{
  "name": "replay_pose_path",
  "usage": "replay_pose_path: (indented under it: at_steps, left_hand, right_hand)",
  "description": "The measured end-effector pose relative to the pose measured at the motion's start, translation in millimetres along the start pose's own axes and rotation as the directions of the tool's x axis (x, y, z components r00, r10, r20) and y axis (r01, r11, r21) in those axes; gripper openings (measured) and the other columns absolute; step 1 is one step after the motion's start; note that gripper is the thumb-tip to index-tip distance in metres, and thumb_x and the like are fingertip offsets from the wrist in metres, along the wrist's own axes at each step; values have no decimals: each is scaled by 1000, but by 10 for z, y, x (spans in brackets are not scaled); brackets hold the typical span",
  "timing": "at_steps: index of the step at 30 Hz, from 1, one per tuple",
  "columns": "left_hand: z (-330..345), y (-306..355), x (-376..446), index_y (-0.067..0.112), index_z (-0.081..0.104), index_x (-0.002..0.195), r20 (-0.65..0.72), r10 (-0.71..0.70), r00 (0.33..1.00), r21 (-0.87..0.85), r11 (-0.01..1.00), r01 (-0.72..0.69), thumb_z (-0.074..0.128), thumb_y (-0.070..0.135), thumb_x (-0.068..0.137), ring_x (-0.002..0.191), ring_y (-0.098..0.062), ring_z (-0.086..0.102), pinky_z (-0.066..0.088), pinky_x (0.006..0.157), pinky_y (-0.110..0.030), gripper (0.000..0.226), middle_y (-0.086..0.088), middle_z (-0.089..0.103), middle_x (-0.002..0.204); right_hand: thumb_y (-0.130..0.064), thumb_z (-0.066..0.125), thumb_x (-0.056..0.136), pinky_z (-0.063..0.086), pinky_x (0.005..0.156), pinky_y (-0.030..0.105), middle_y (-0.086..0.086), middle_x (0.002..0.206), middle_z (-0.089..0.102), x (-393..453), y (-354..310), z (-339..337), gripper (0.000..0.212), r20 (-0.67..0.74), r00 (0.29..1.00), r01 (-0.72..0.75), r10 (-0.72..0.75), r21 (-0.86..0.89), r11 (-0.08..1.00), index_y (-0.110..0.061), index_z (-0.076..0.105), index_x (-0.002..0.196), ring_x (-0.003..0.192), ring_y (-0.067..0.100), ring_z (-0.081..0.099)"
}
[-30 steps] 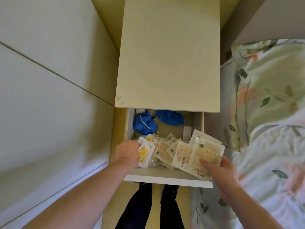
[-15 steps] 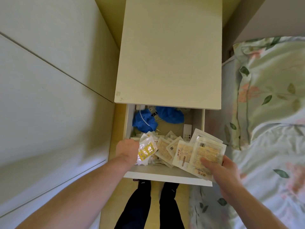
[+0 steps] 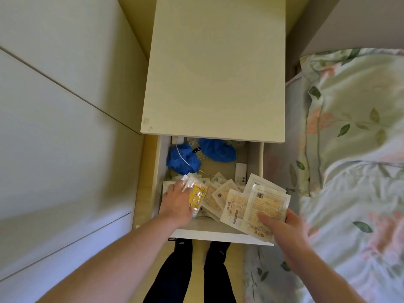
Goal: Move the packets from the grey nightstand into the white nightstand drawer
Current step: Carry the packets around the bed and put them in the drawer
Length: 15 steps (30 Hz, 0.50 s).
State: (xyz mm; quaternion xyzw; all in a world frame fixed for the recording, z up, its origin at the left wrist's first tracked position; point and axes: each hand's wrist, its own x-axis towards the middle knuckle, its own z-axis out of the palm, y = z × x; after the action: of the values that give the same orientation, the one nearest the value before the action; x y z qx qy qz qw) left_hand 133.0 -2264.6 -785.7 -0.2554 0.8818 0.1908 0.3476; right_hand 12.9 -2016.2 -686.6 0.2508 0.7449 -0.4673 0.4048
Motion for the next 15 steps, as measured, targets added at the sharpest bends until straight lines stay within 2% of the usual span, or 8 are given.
replay_pose_path:
  at_steps: [3,5,7,10,13,15]
  left_hand:
    - [51,19,141,16,40,140,-116,-282,952,-269,932,243,80,39,84,134,-28,45,46,104,-38,73,-8,46,144]
    - [84,13,225,14,42,135,-128,-336,933,-304,909,286,82,38,83,129,-29,51,49,99,-37,70,-9,52,138]
    - [122,-4,299,14,47,131,-132,-326,936,-250,925,287,80,36,86,120,-28,59,54,89,-36,60,-9,60,129]
    - [89,-39,328,16,65,116,-98,-293,951,-172,946,274,72,38,93,98,-23,69,57,74,-32,33,-3,70,108]
    - [-50,-110,269,18,70,99,-104,-230,968,-34,973,228,68,35,97,83,-21,68,51,64,-30,16,-1,72,94]
    - [-175,-173,195,20,67,86,-122,-186,975,102,975,198,66,28,97,72,-18,62,44,56,-28,14,4,66,79]
  right_hand:
    - [-4,77,88,58,69,31,-5,95,81,28,52,24,26,12,1000,-3,3,18,1000,-18,71,109,85,16,78]
    - [-4,77,88,58,67,29,-6,93,81,52,77,47,25,17,1000,1,-1,19,1000,-18,71,107,82,14,78]
    - [-5,77,88,58,66,30,-6,93,81,69,77,79,23,28,1000,7,-8,23,1000,-18,71,107,82,14,78]
    - [-6,77,88,59,69,31,-5,94,81,87,65,121,23,38,999,17,-17,16,1000,-19,72,107,84,15,78]
    - [-6,77,88,60,74,34,-5,96,80,75,26,156,24,45,999,15,-16,25,1000,-20,73,106,90,17,78]
    - [-6,78,88,59,75,34,-6,96,80,67,-9,170,24,48,999,20,-21,19,1000,-22,73,106,91,17,77]
